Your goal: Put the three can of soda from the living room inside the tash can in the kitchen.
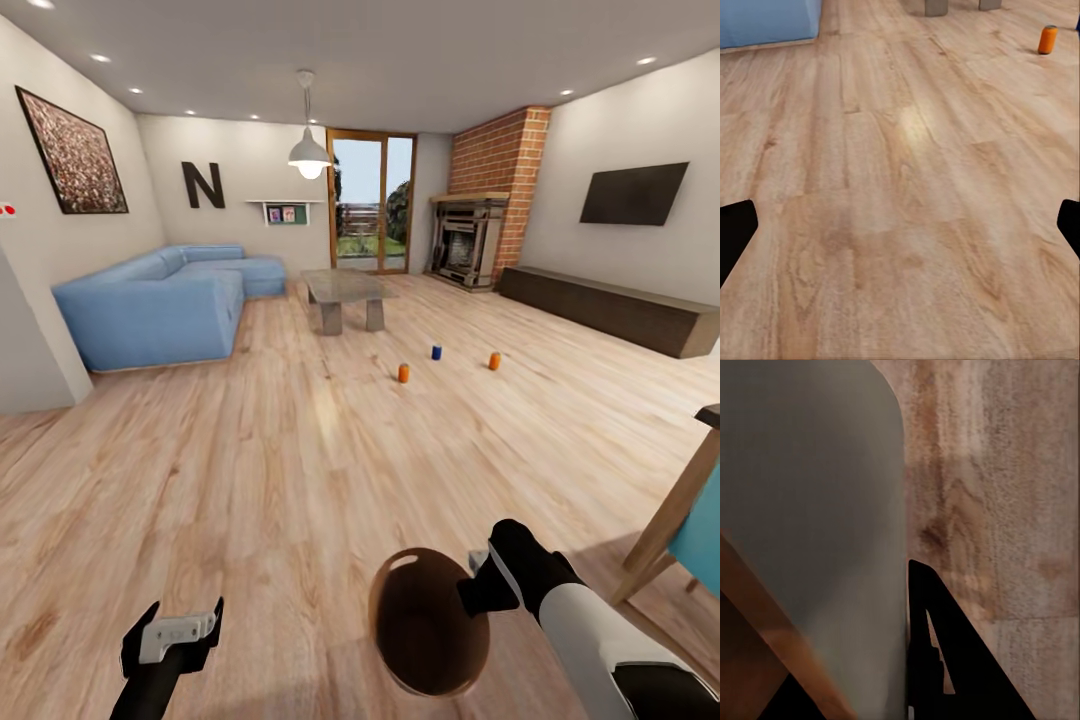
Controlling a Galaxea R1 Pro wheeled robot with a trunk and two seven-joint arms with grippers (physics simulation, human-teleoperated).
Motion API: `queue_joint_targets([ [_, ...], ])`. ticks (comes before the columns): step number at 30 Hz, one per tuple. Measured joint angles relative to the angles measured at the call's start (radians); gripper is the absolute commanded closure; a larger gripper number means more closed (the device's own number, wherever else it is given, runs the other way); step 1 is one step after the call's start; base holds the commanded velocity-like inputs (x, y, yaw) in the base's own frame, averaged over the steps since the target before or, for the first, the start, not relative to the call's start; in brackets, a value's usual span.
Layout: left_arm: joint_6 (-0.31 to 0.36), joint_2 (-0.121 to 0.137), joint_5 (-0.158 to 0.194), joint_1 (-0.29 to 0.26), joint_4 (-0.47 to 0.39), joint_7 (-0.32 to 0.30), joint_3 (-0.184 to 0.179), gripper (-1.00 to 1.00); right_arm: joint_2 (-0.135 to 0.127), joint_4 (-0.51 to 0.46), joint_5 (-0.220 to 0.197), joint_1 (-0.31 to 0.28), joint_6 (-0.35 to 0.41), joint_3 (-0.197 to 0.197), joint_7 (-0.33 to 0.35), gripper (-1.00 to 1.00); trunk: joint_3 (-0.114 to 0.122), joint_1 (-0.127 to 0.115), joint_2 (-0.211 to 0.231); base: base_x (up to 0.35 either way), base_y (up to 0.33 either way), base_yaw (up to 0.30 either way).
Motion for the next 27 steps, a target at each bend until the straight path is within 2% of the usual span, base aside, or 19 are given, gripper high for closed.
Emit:
queue_joint_targets([
  [22, 0.042, 0.000, -0.001, -0.001, -0.001, 0.000, 0.002, -1.00, -0.004, -0.001, -0.001, 0.000, 0.000, -0.003, -0.003, 1.00, 0.000, 0.000, 0.000, 0.324, 0.083, 0.000],
  [27, 0.109, -0.001, 0.001, -0.002, -0.002, 0.000, 0.001, -1.00, -0.007, -0.002, -0.004, 0.000, 0.001, -0.004, 0.004, 1.00, 0.000, 0.000, 0.000, 0.324, 0.084, 0.000],
])
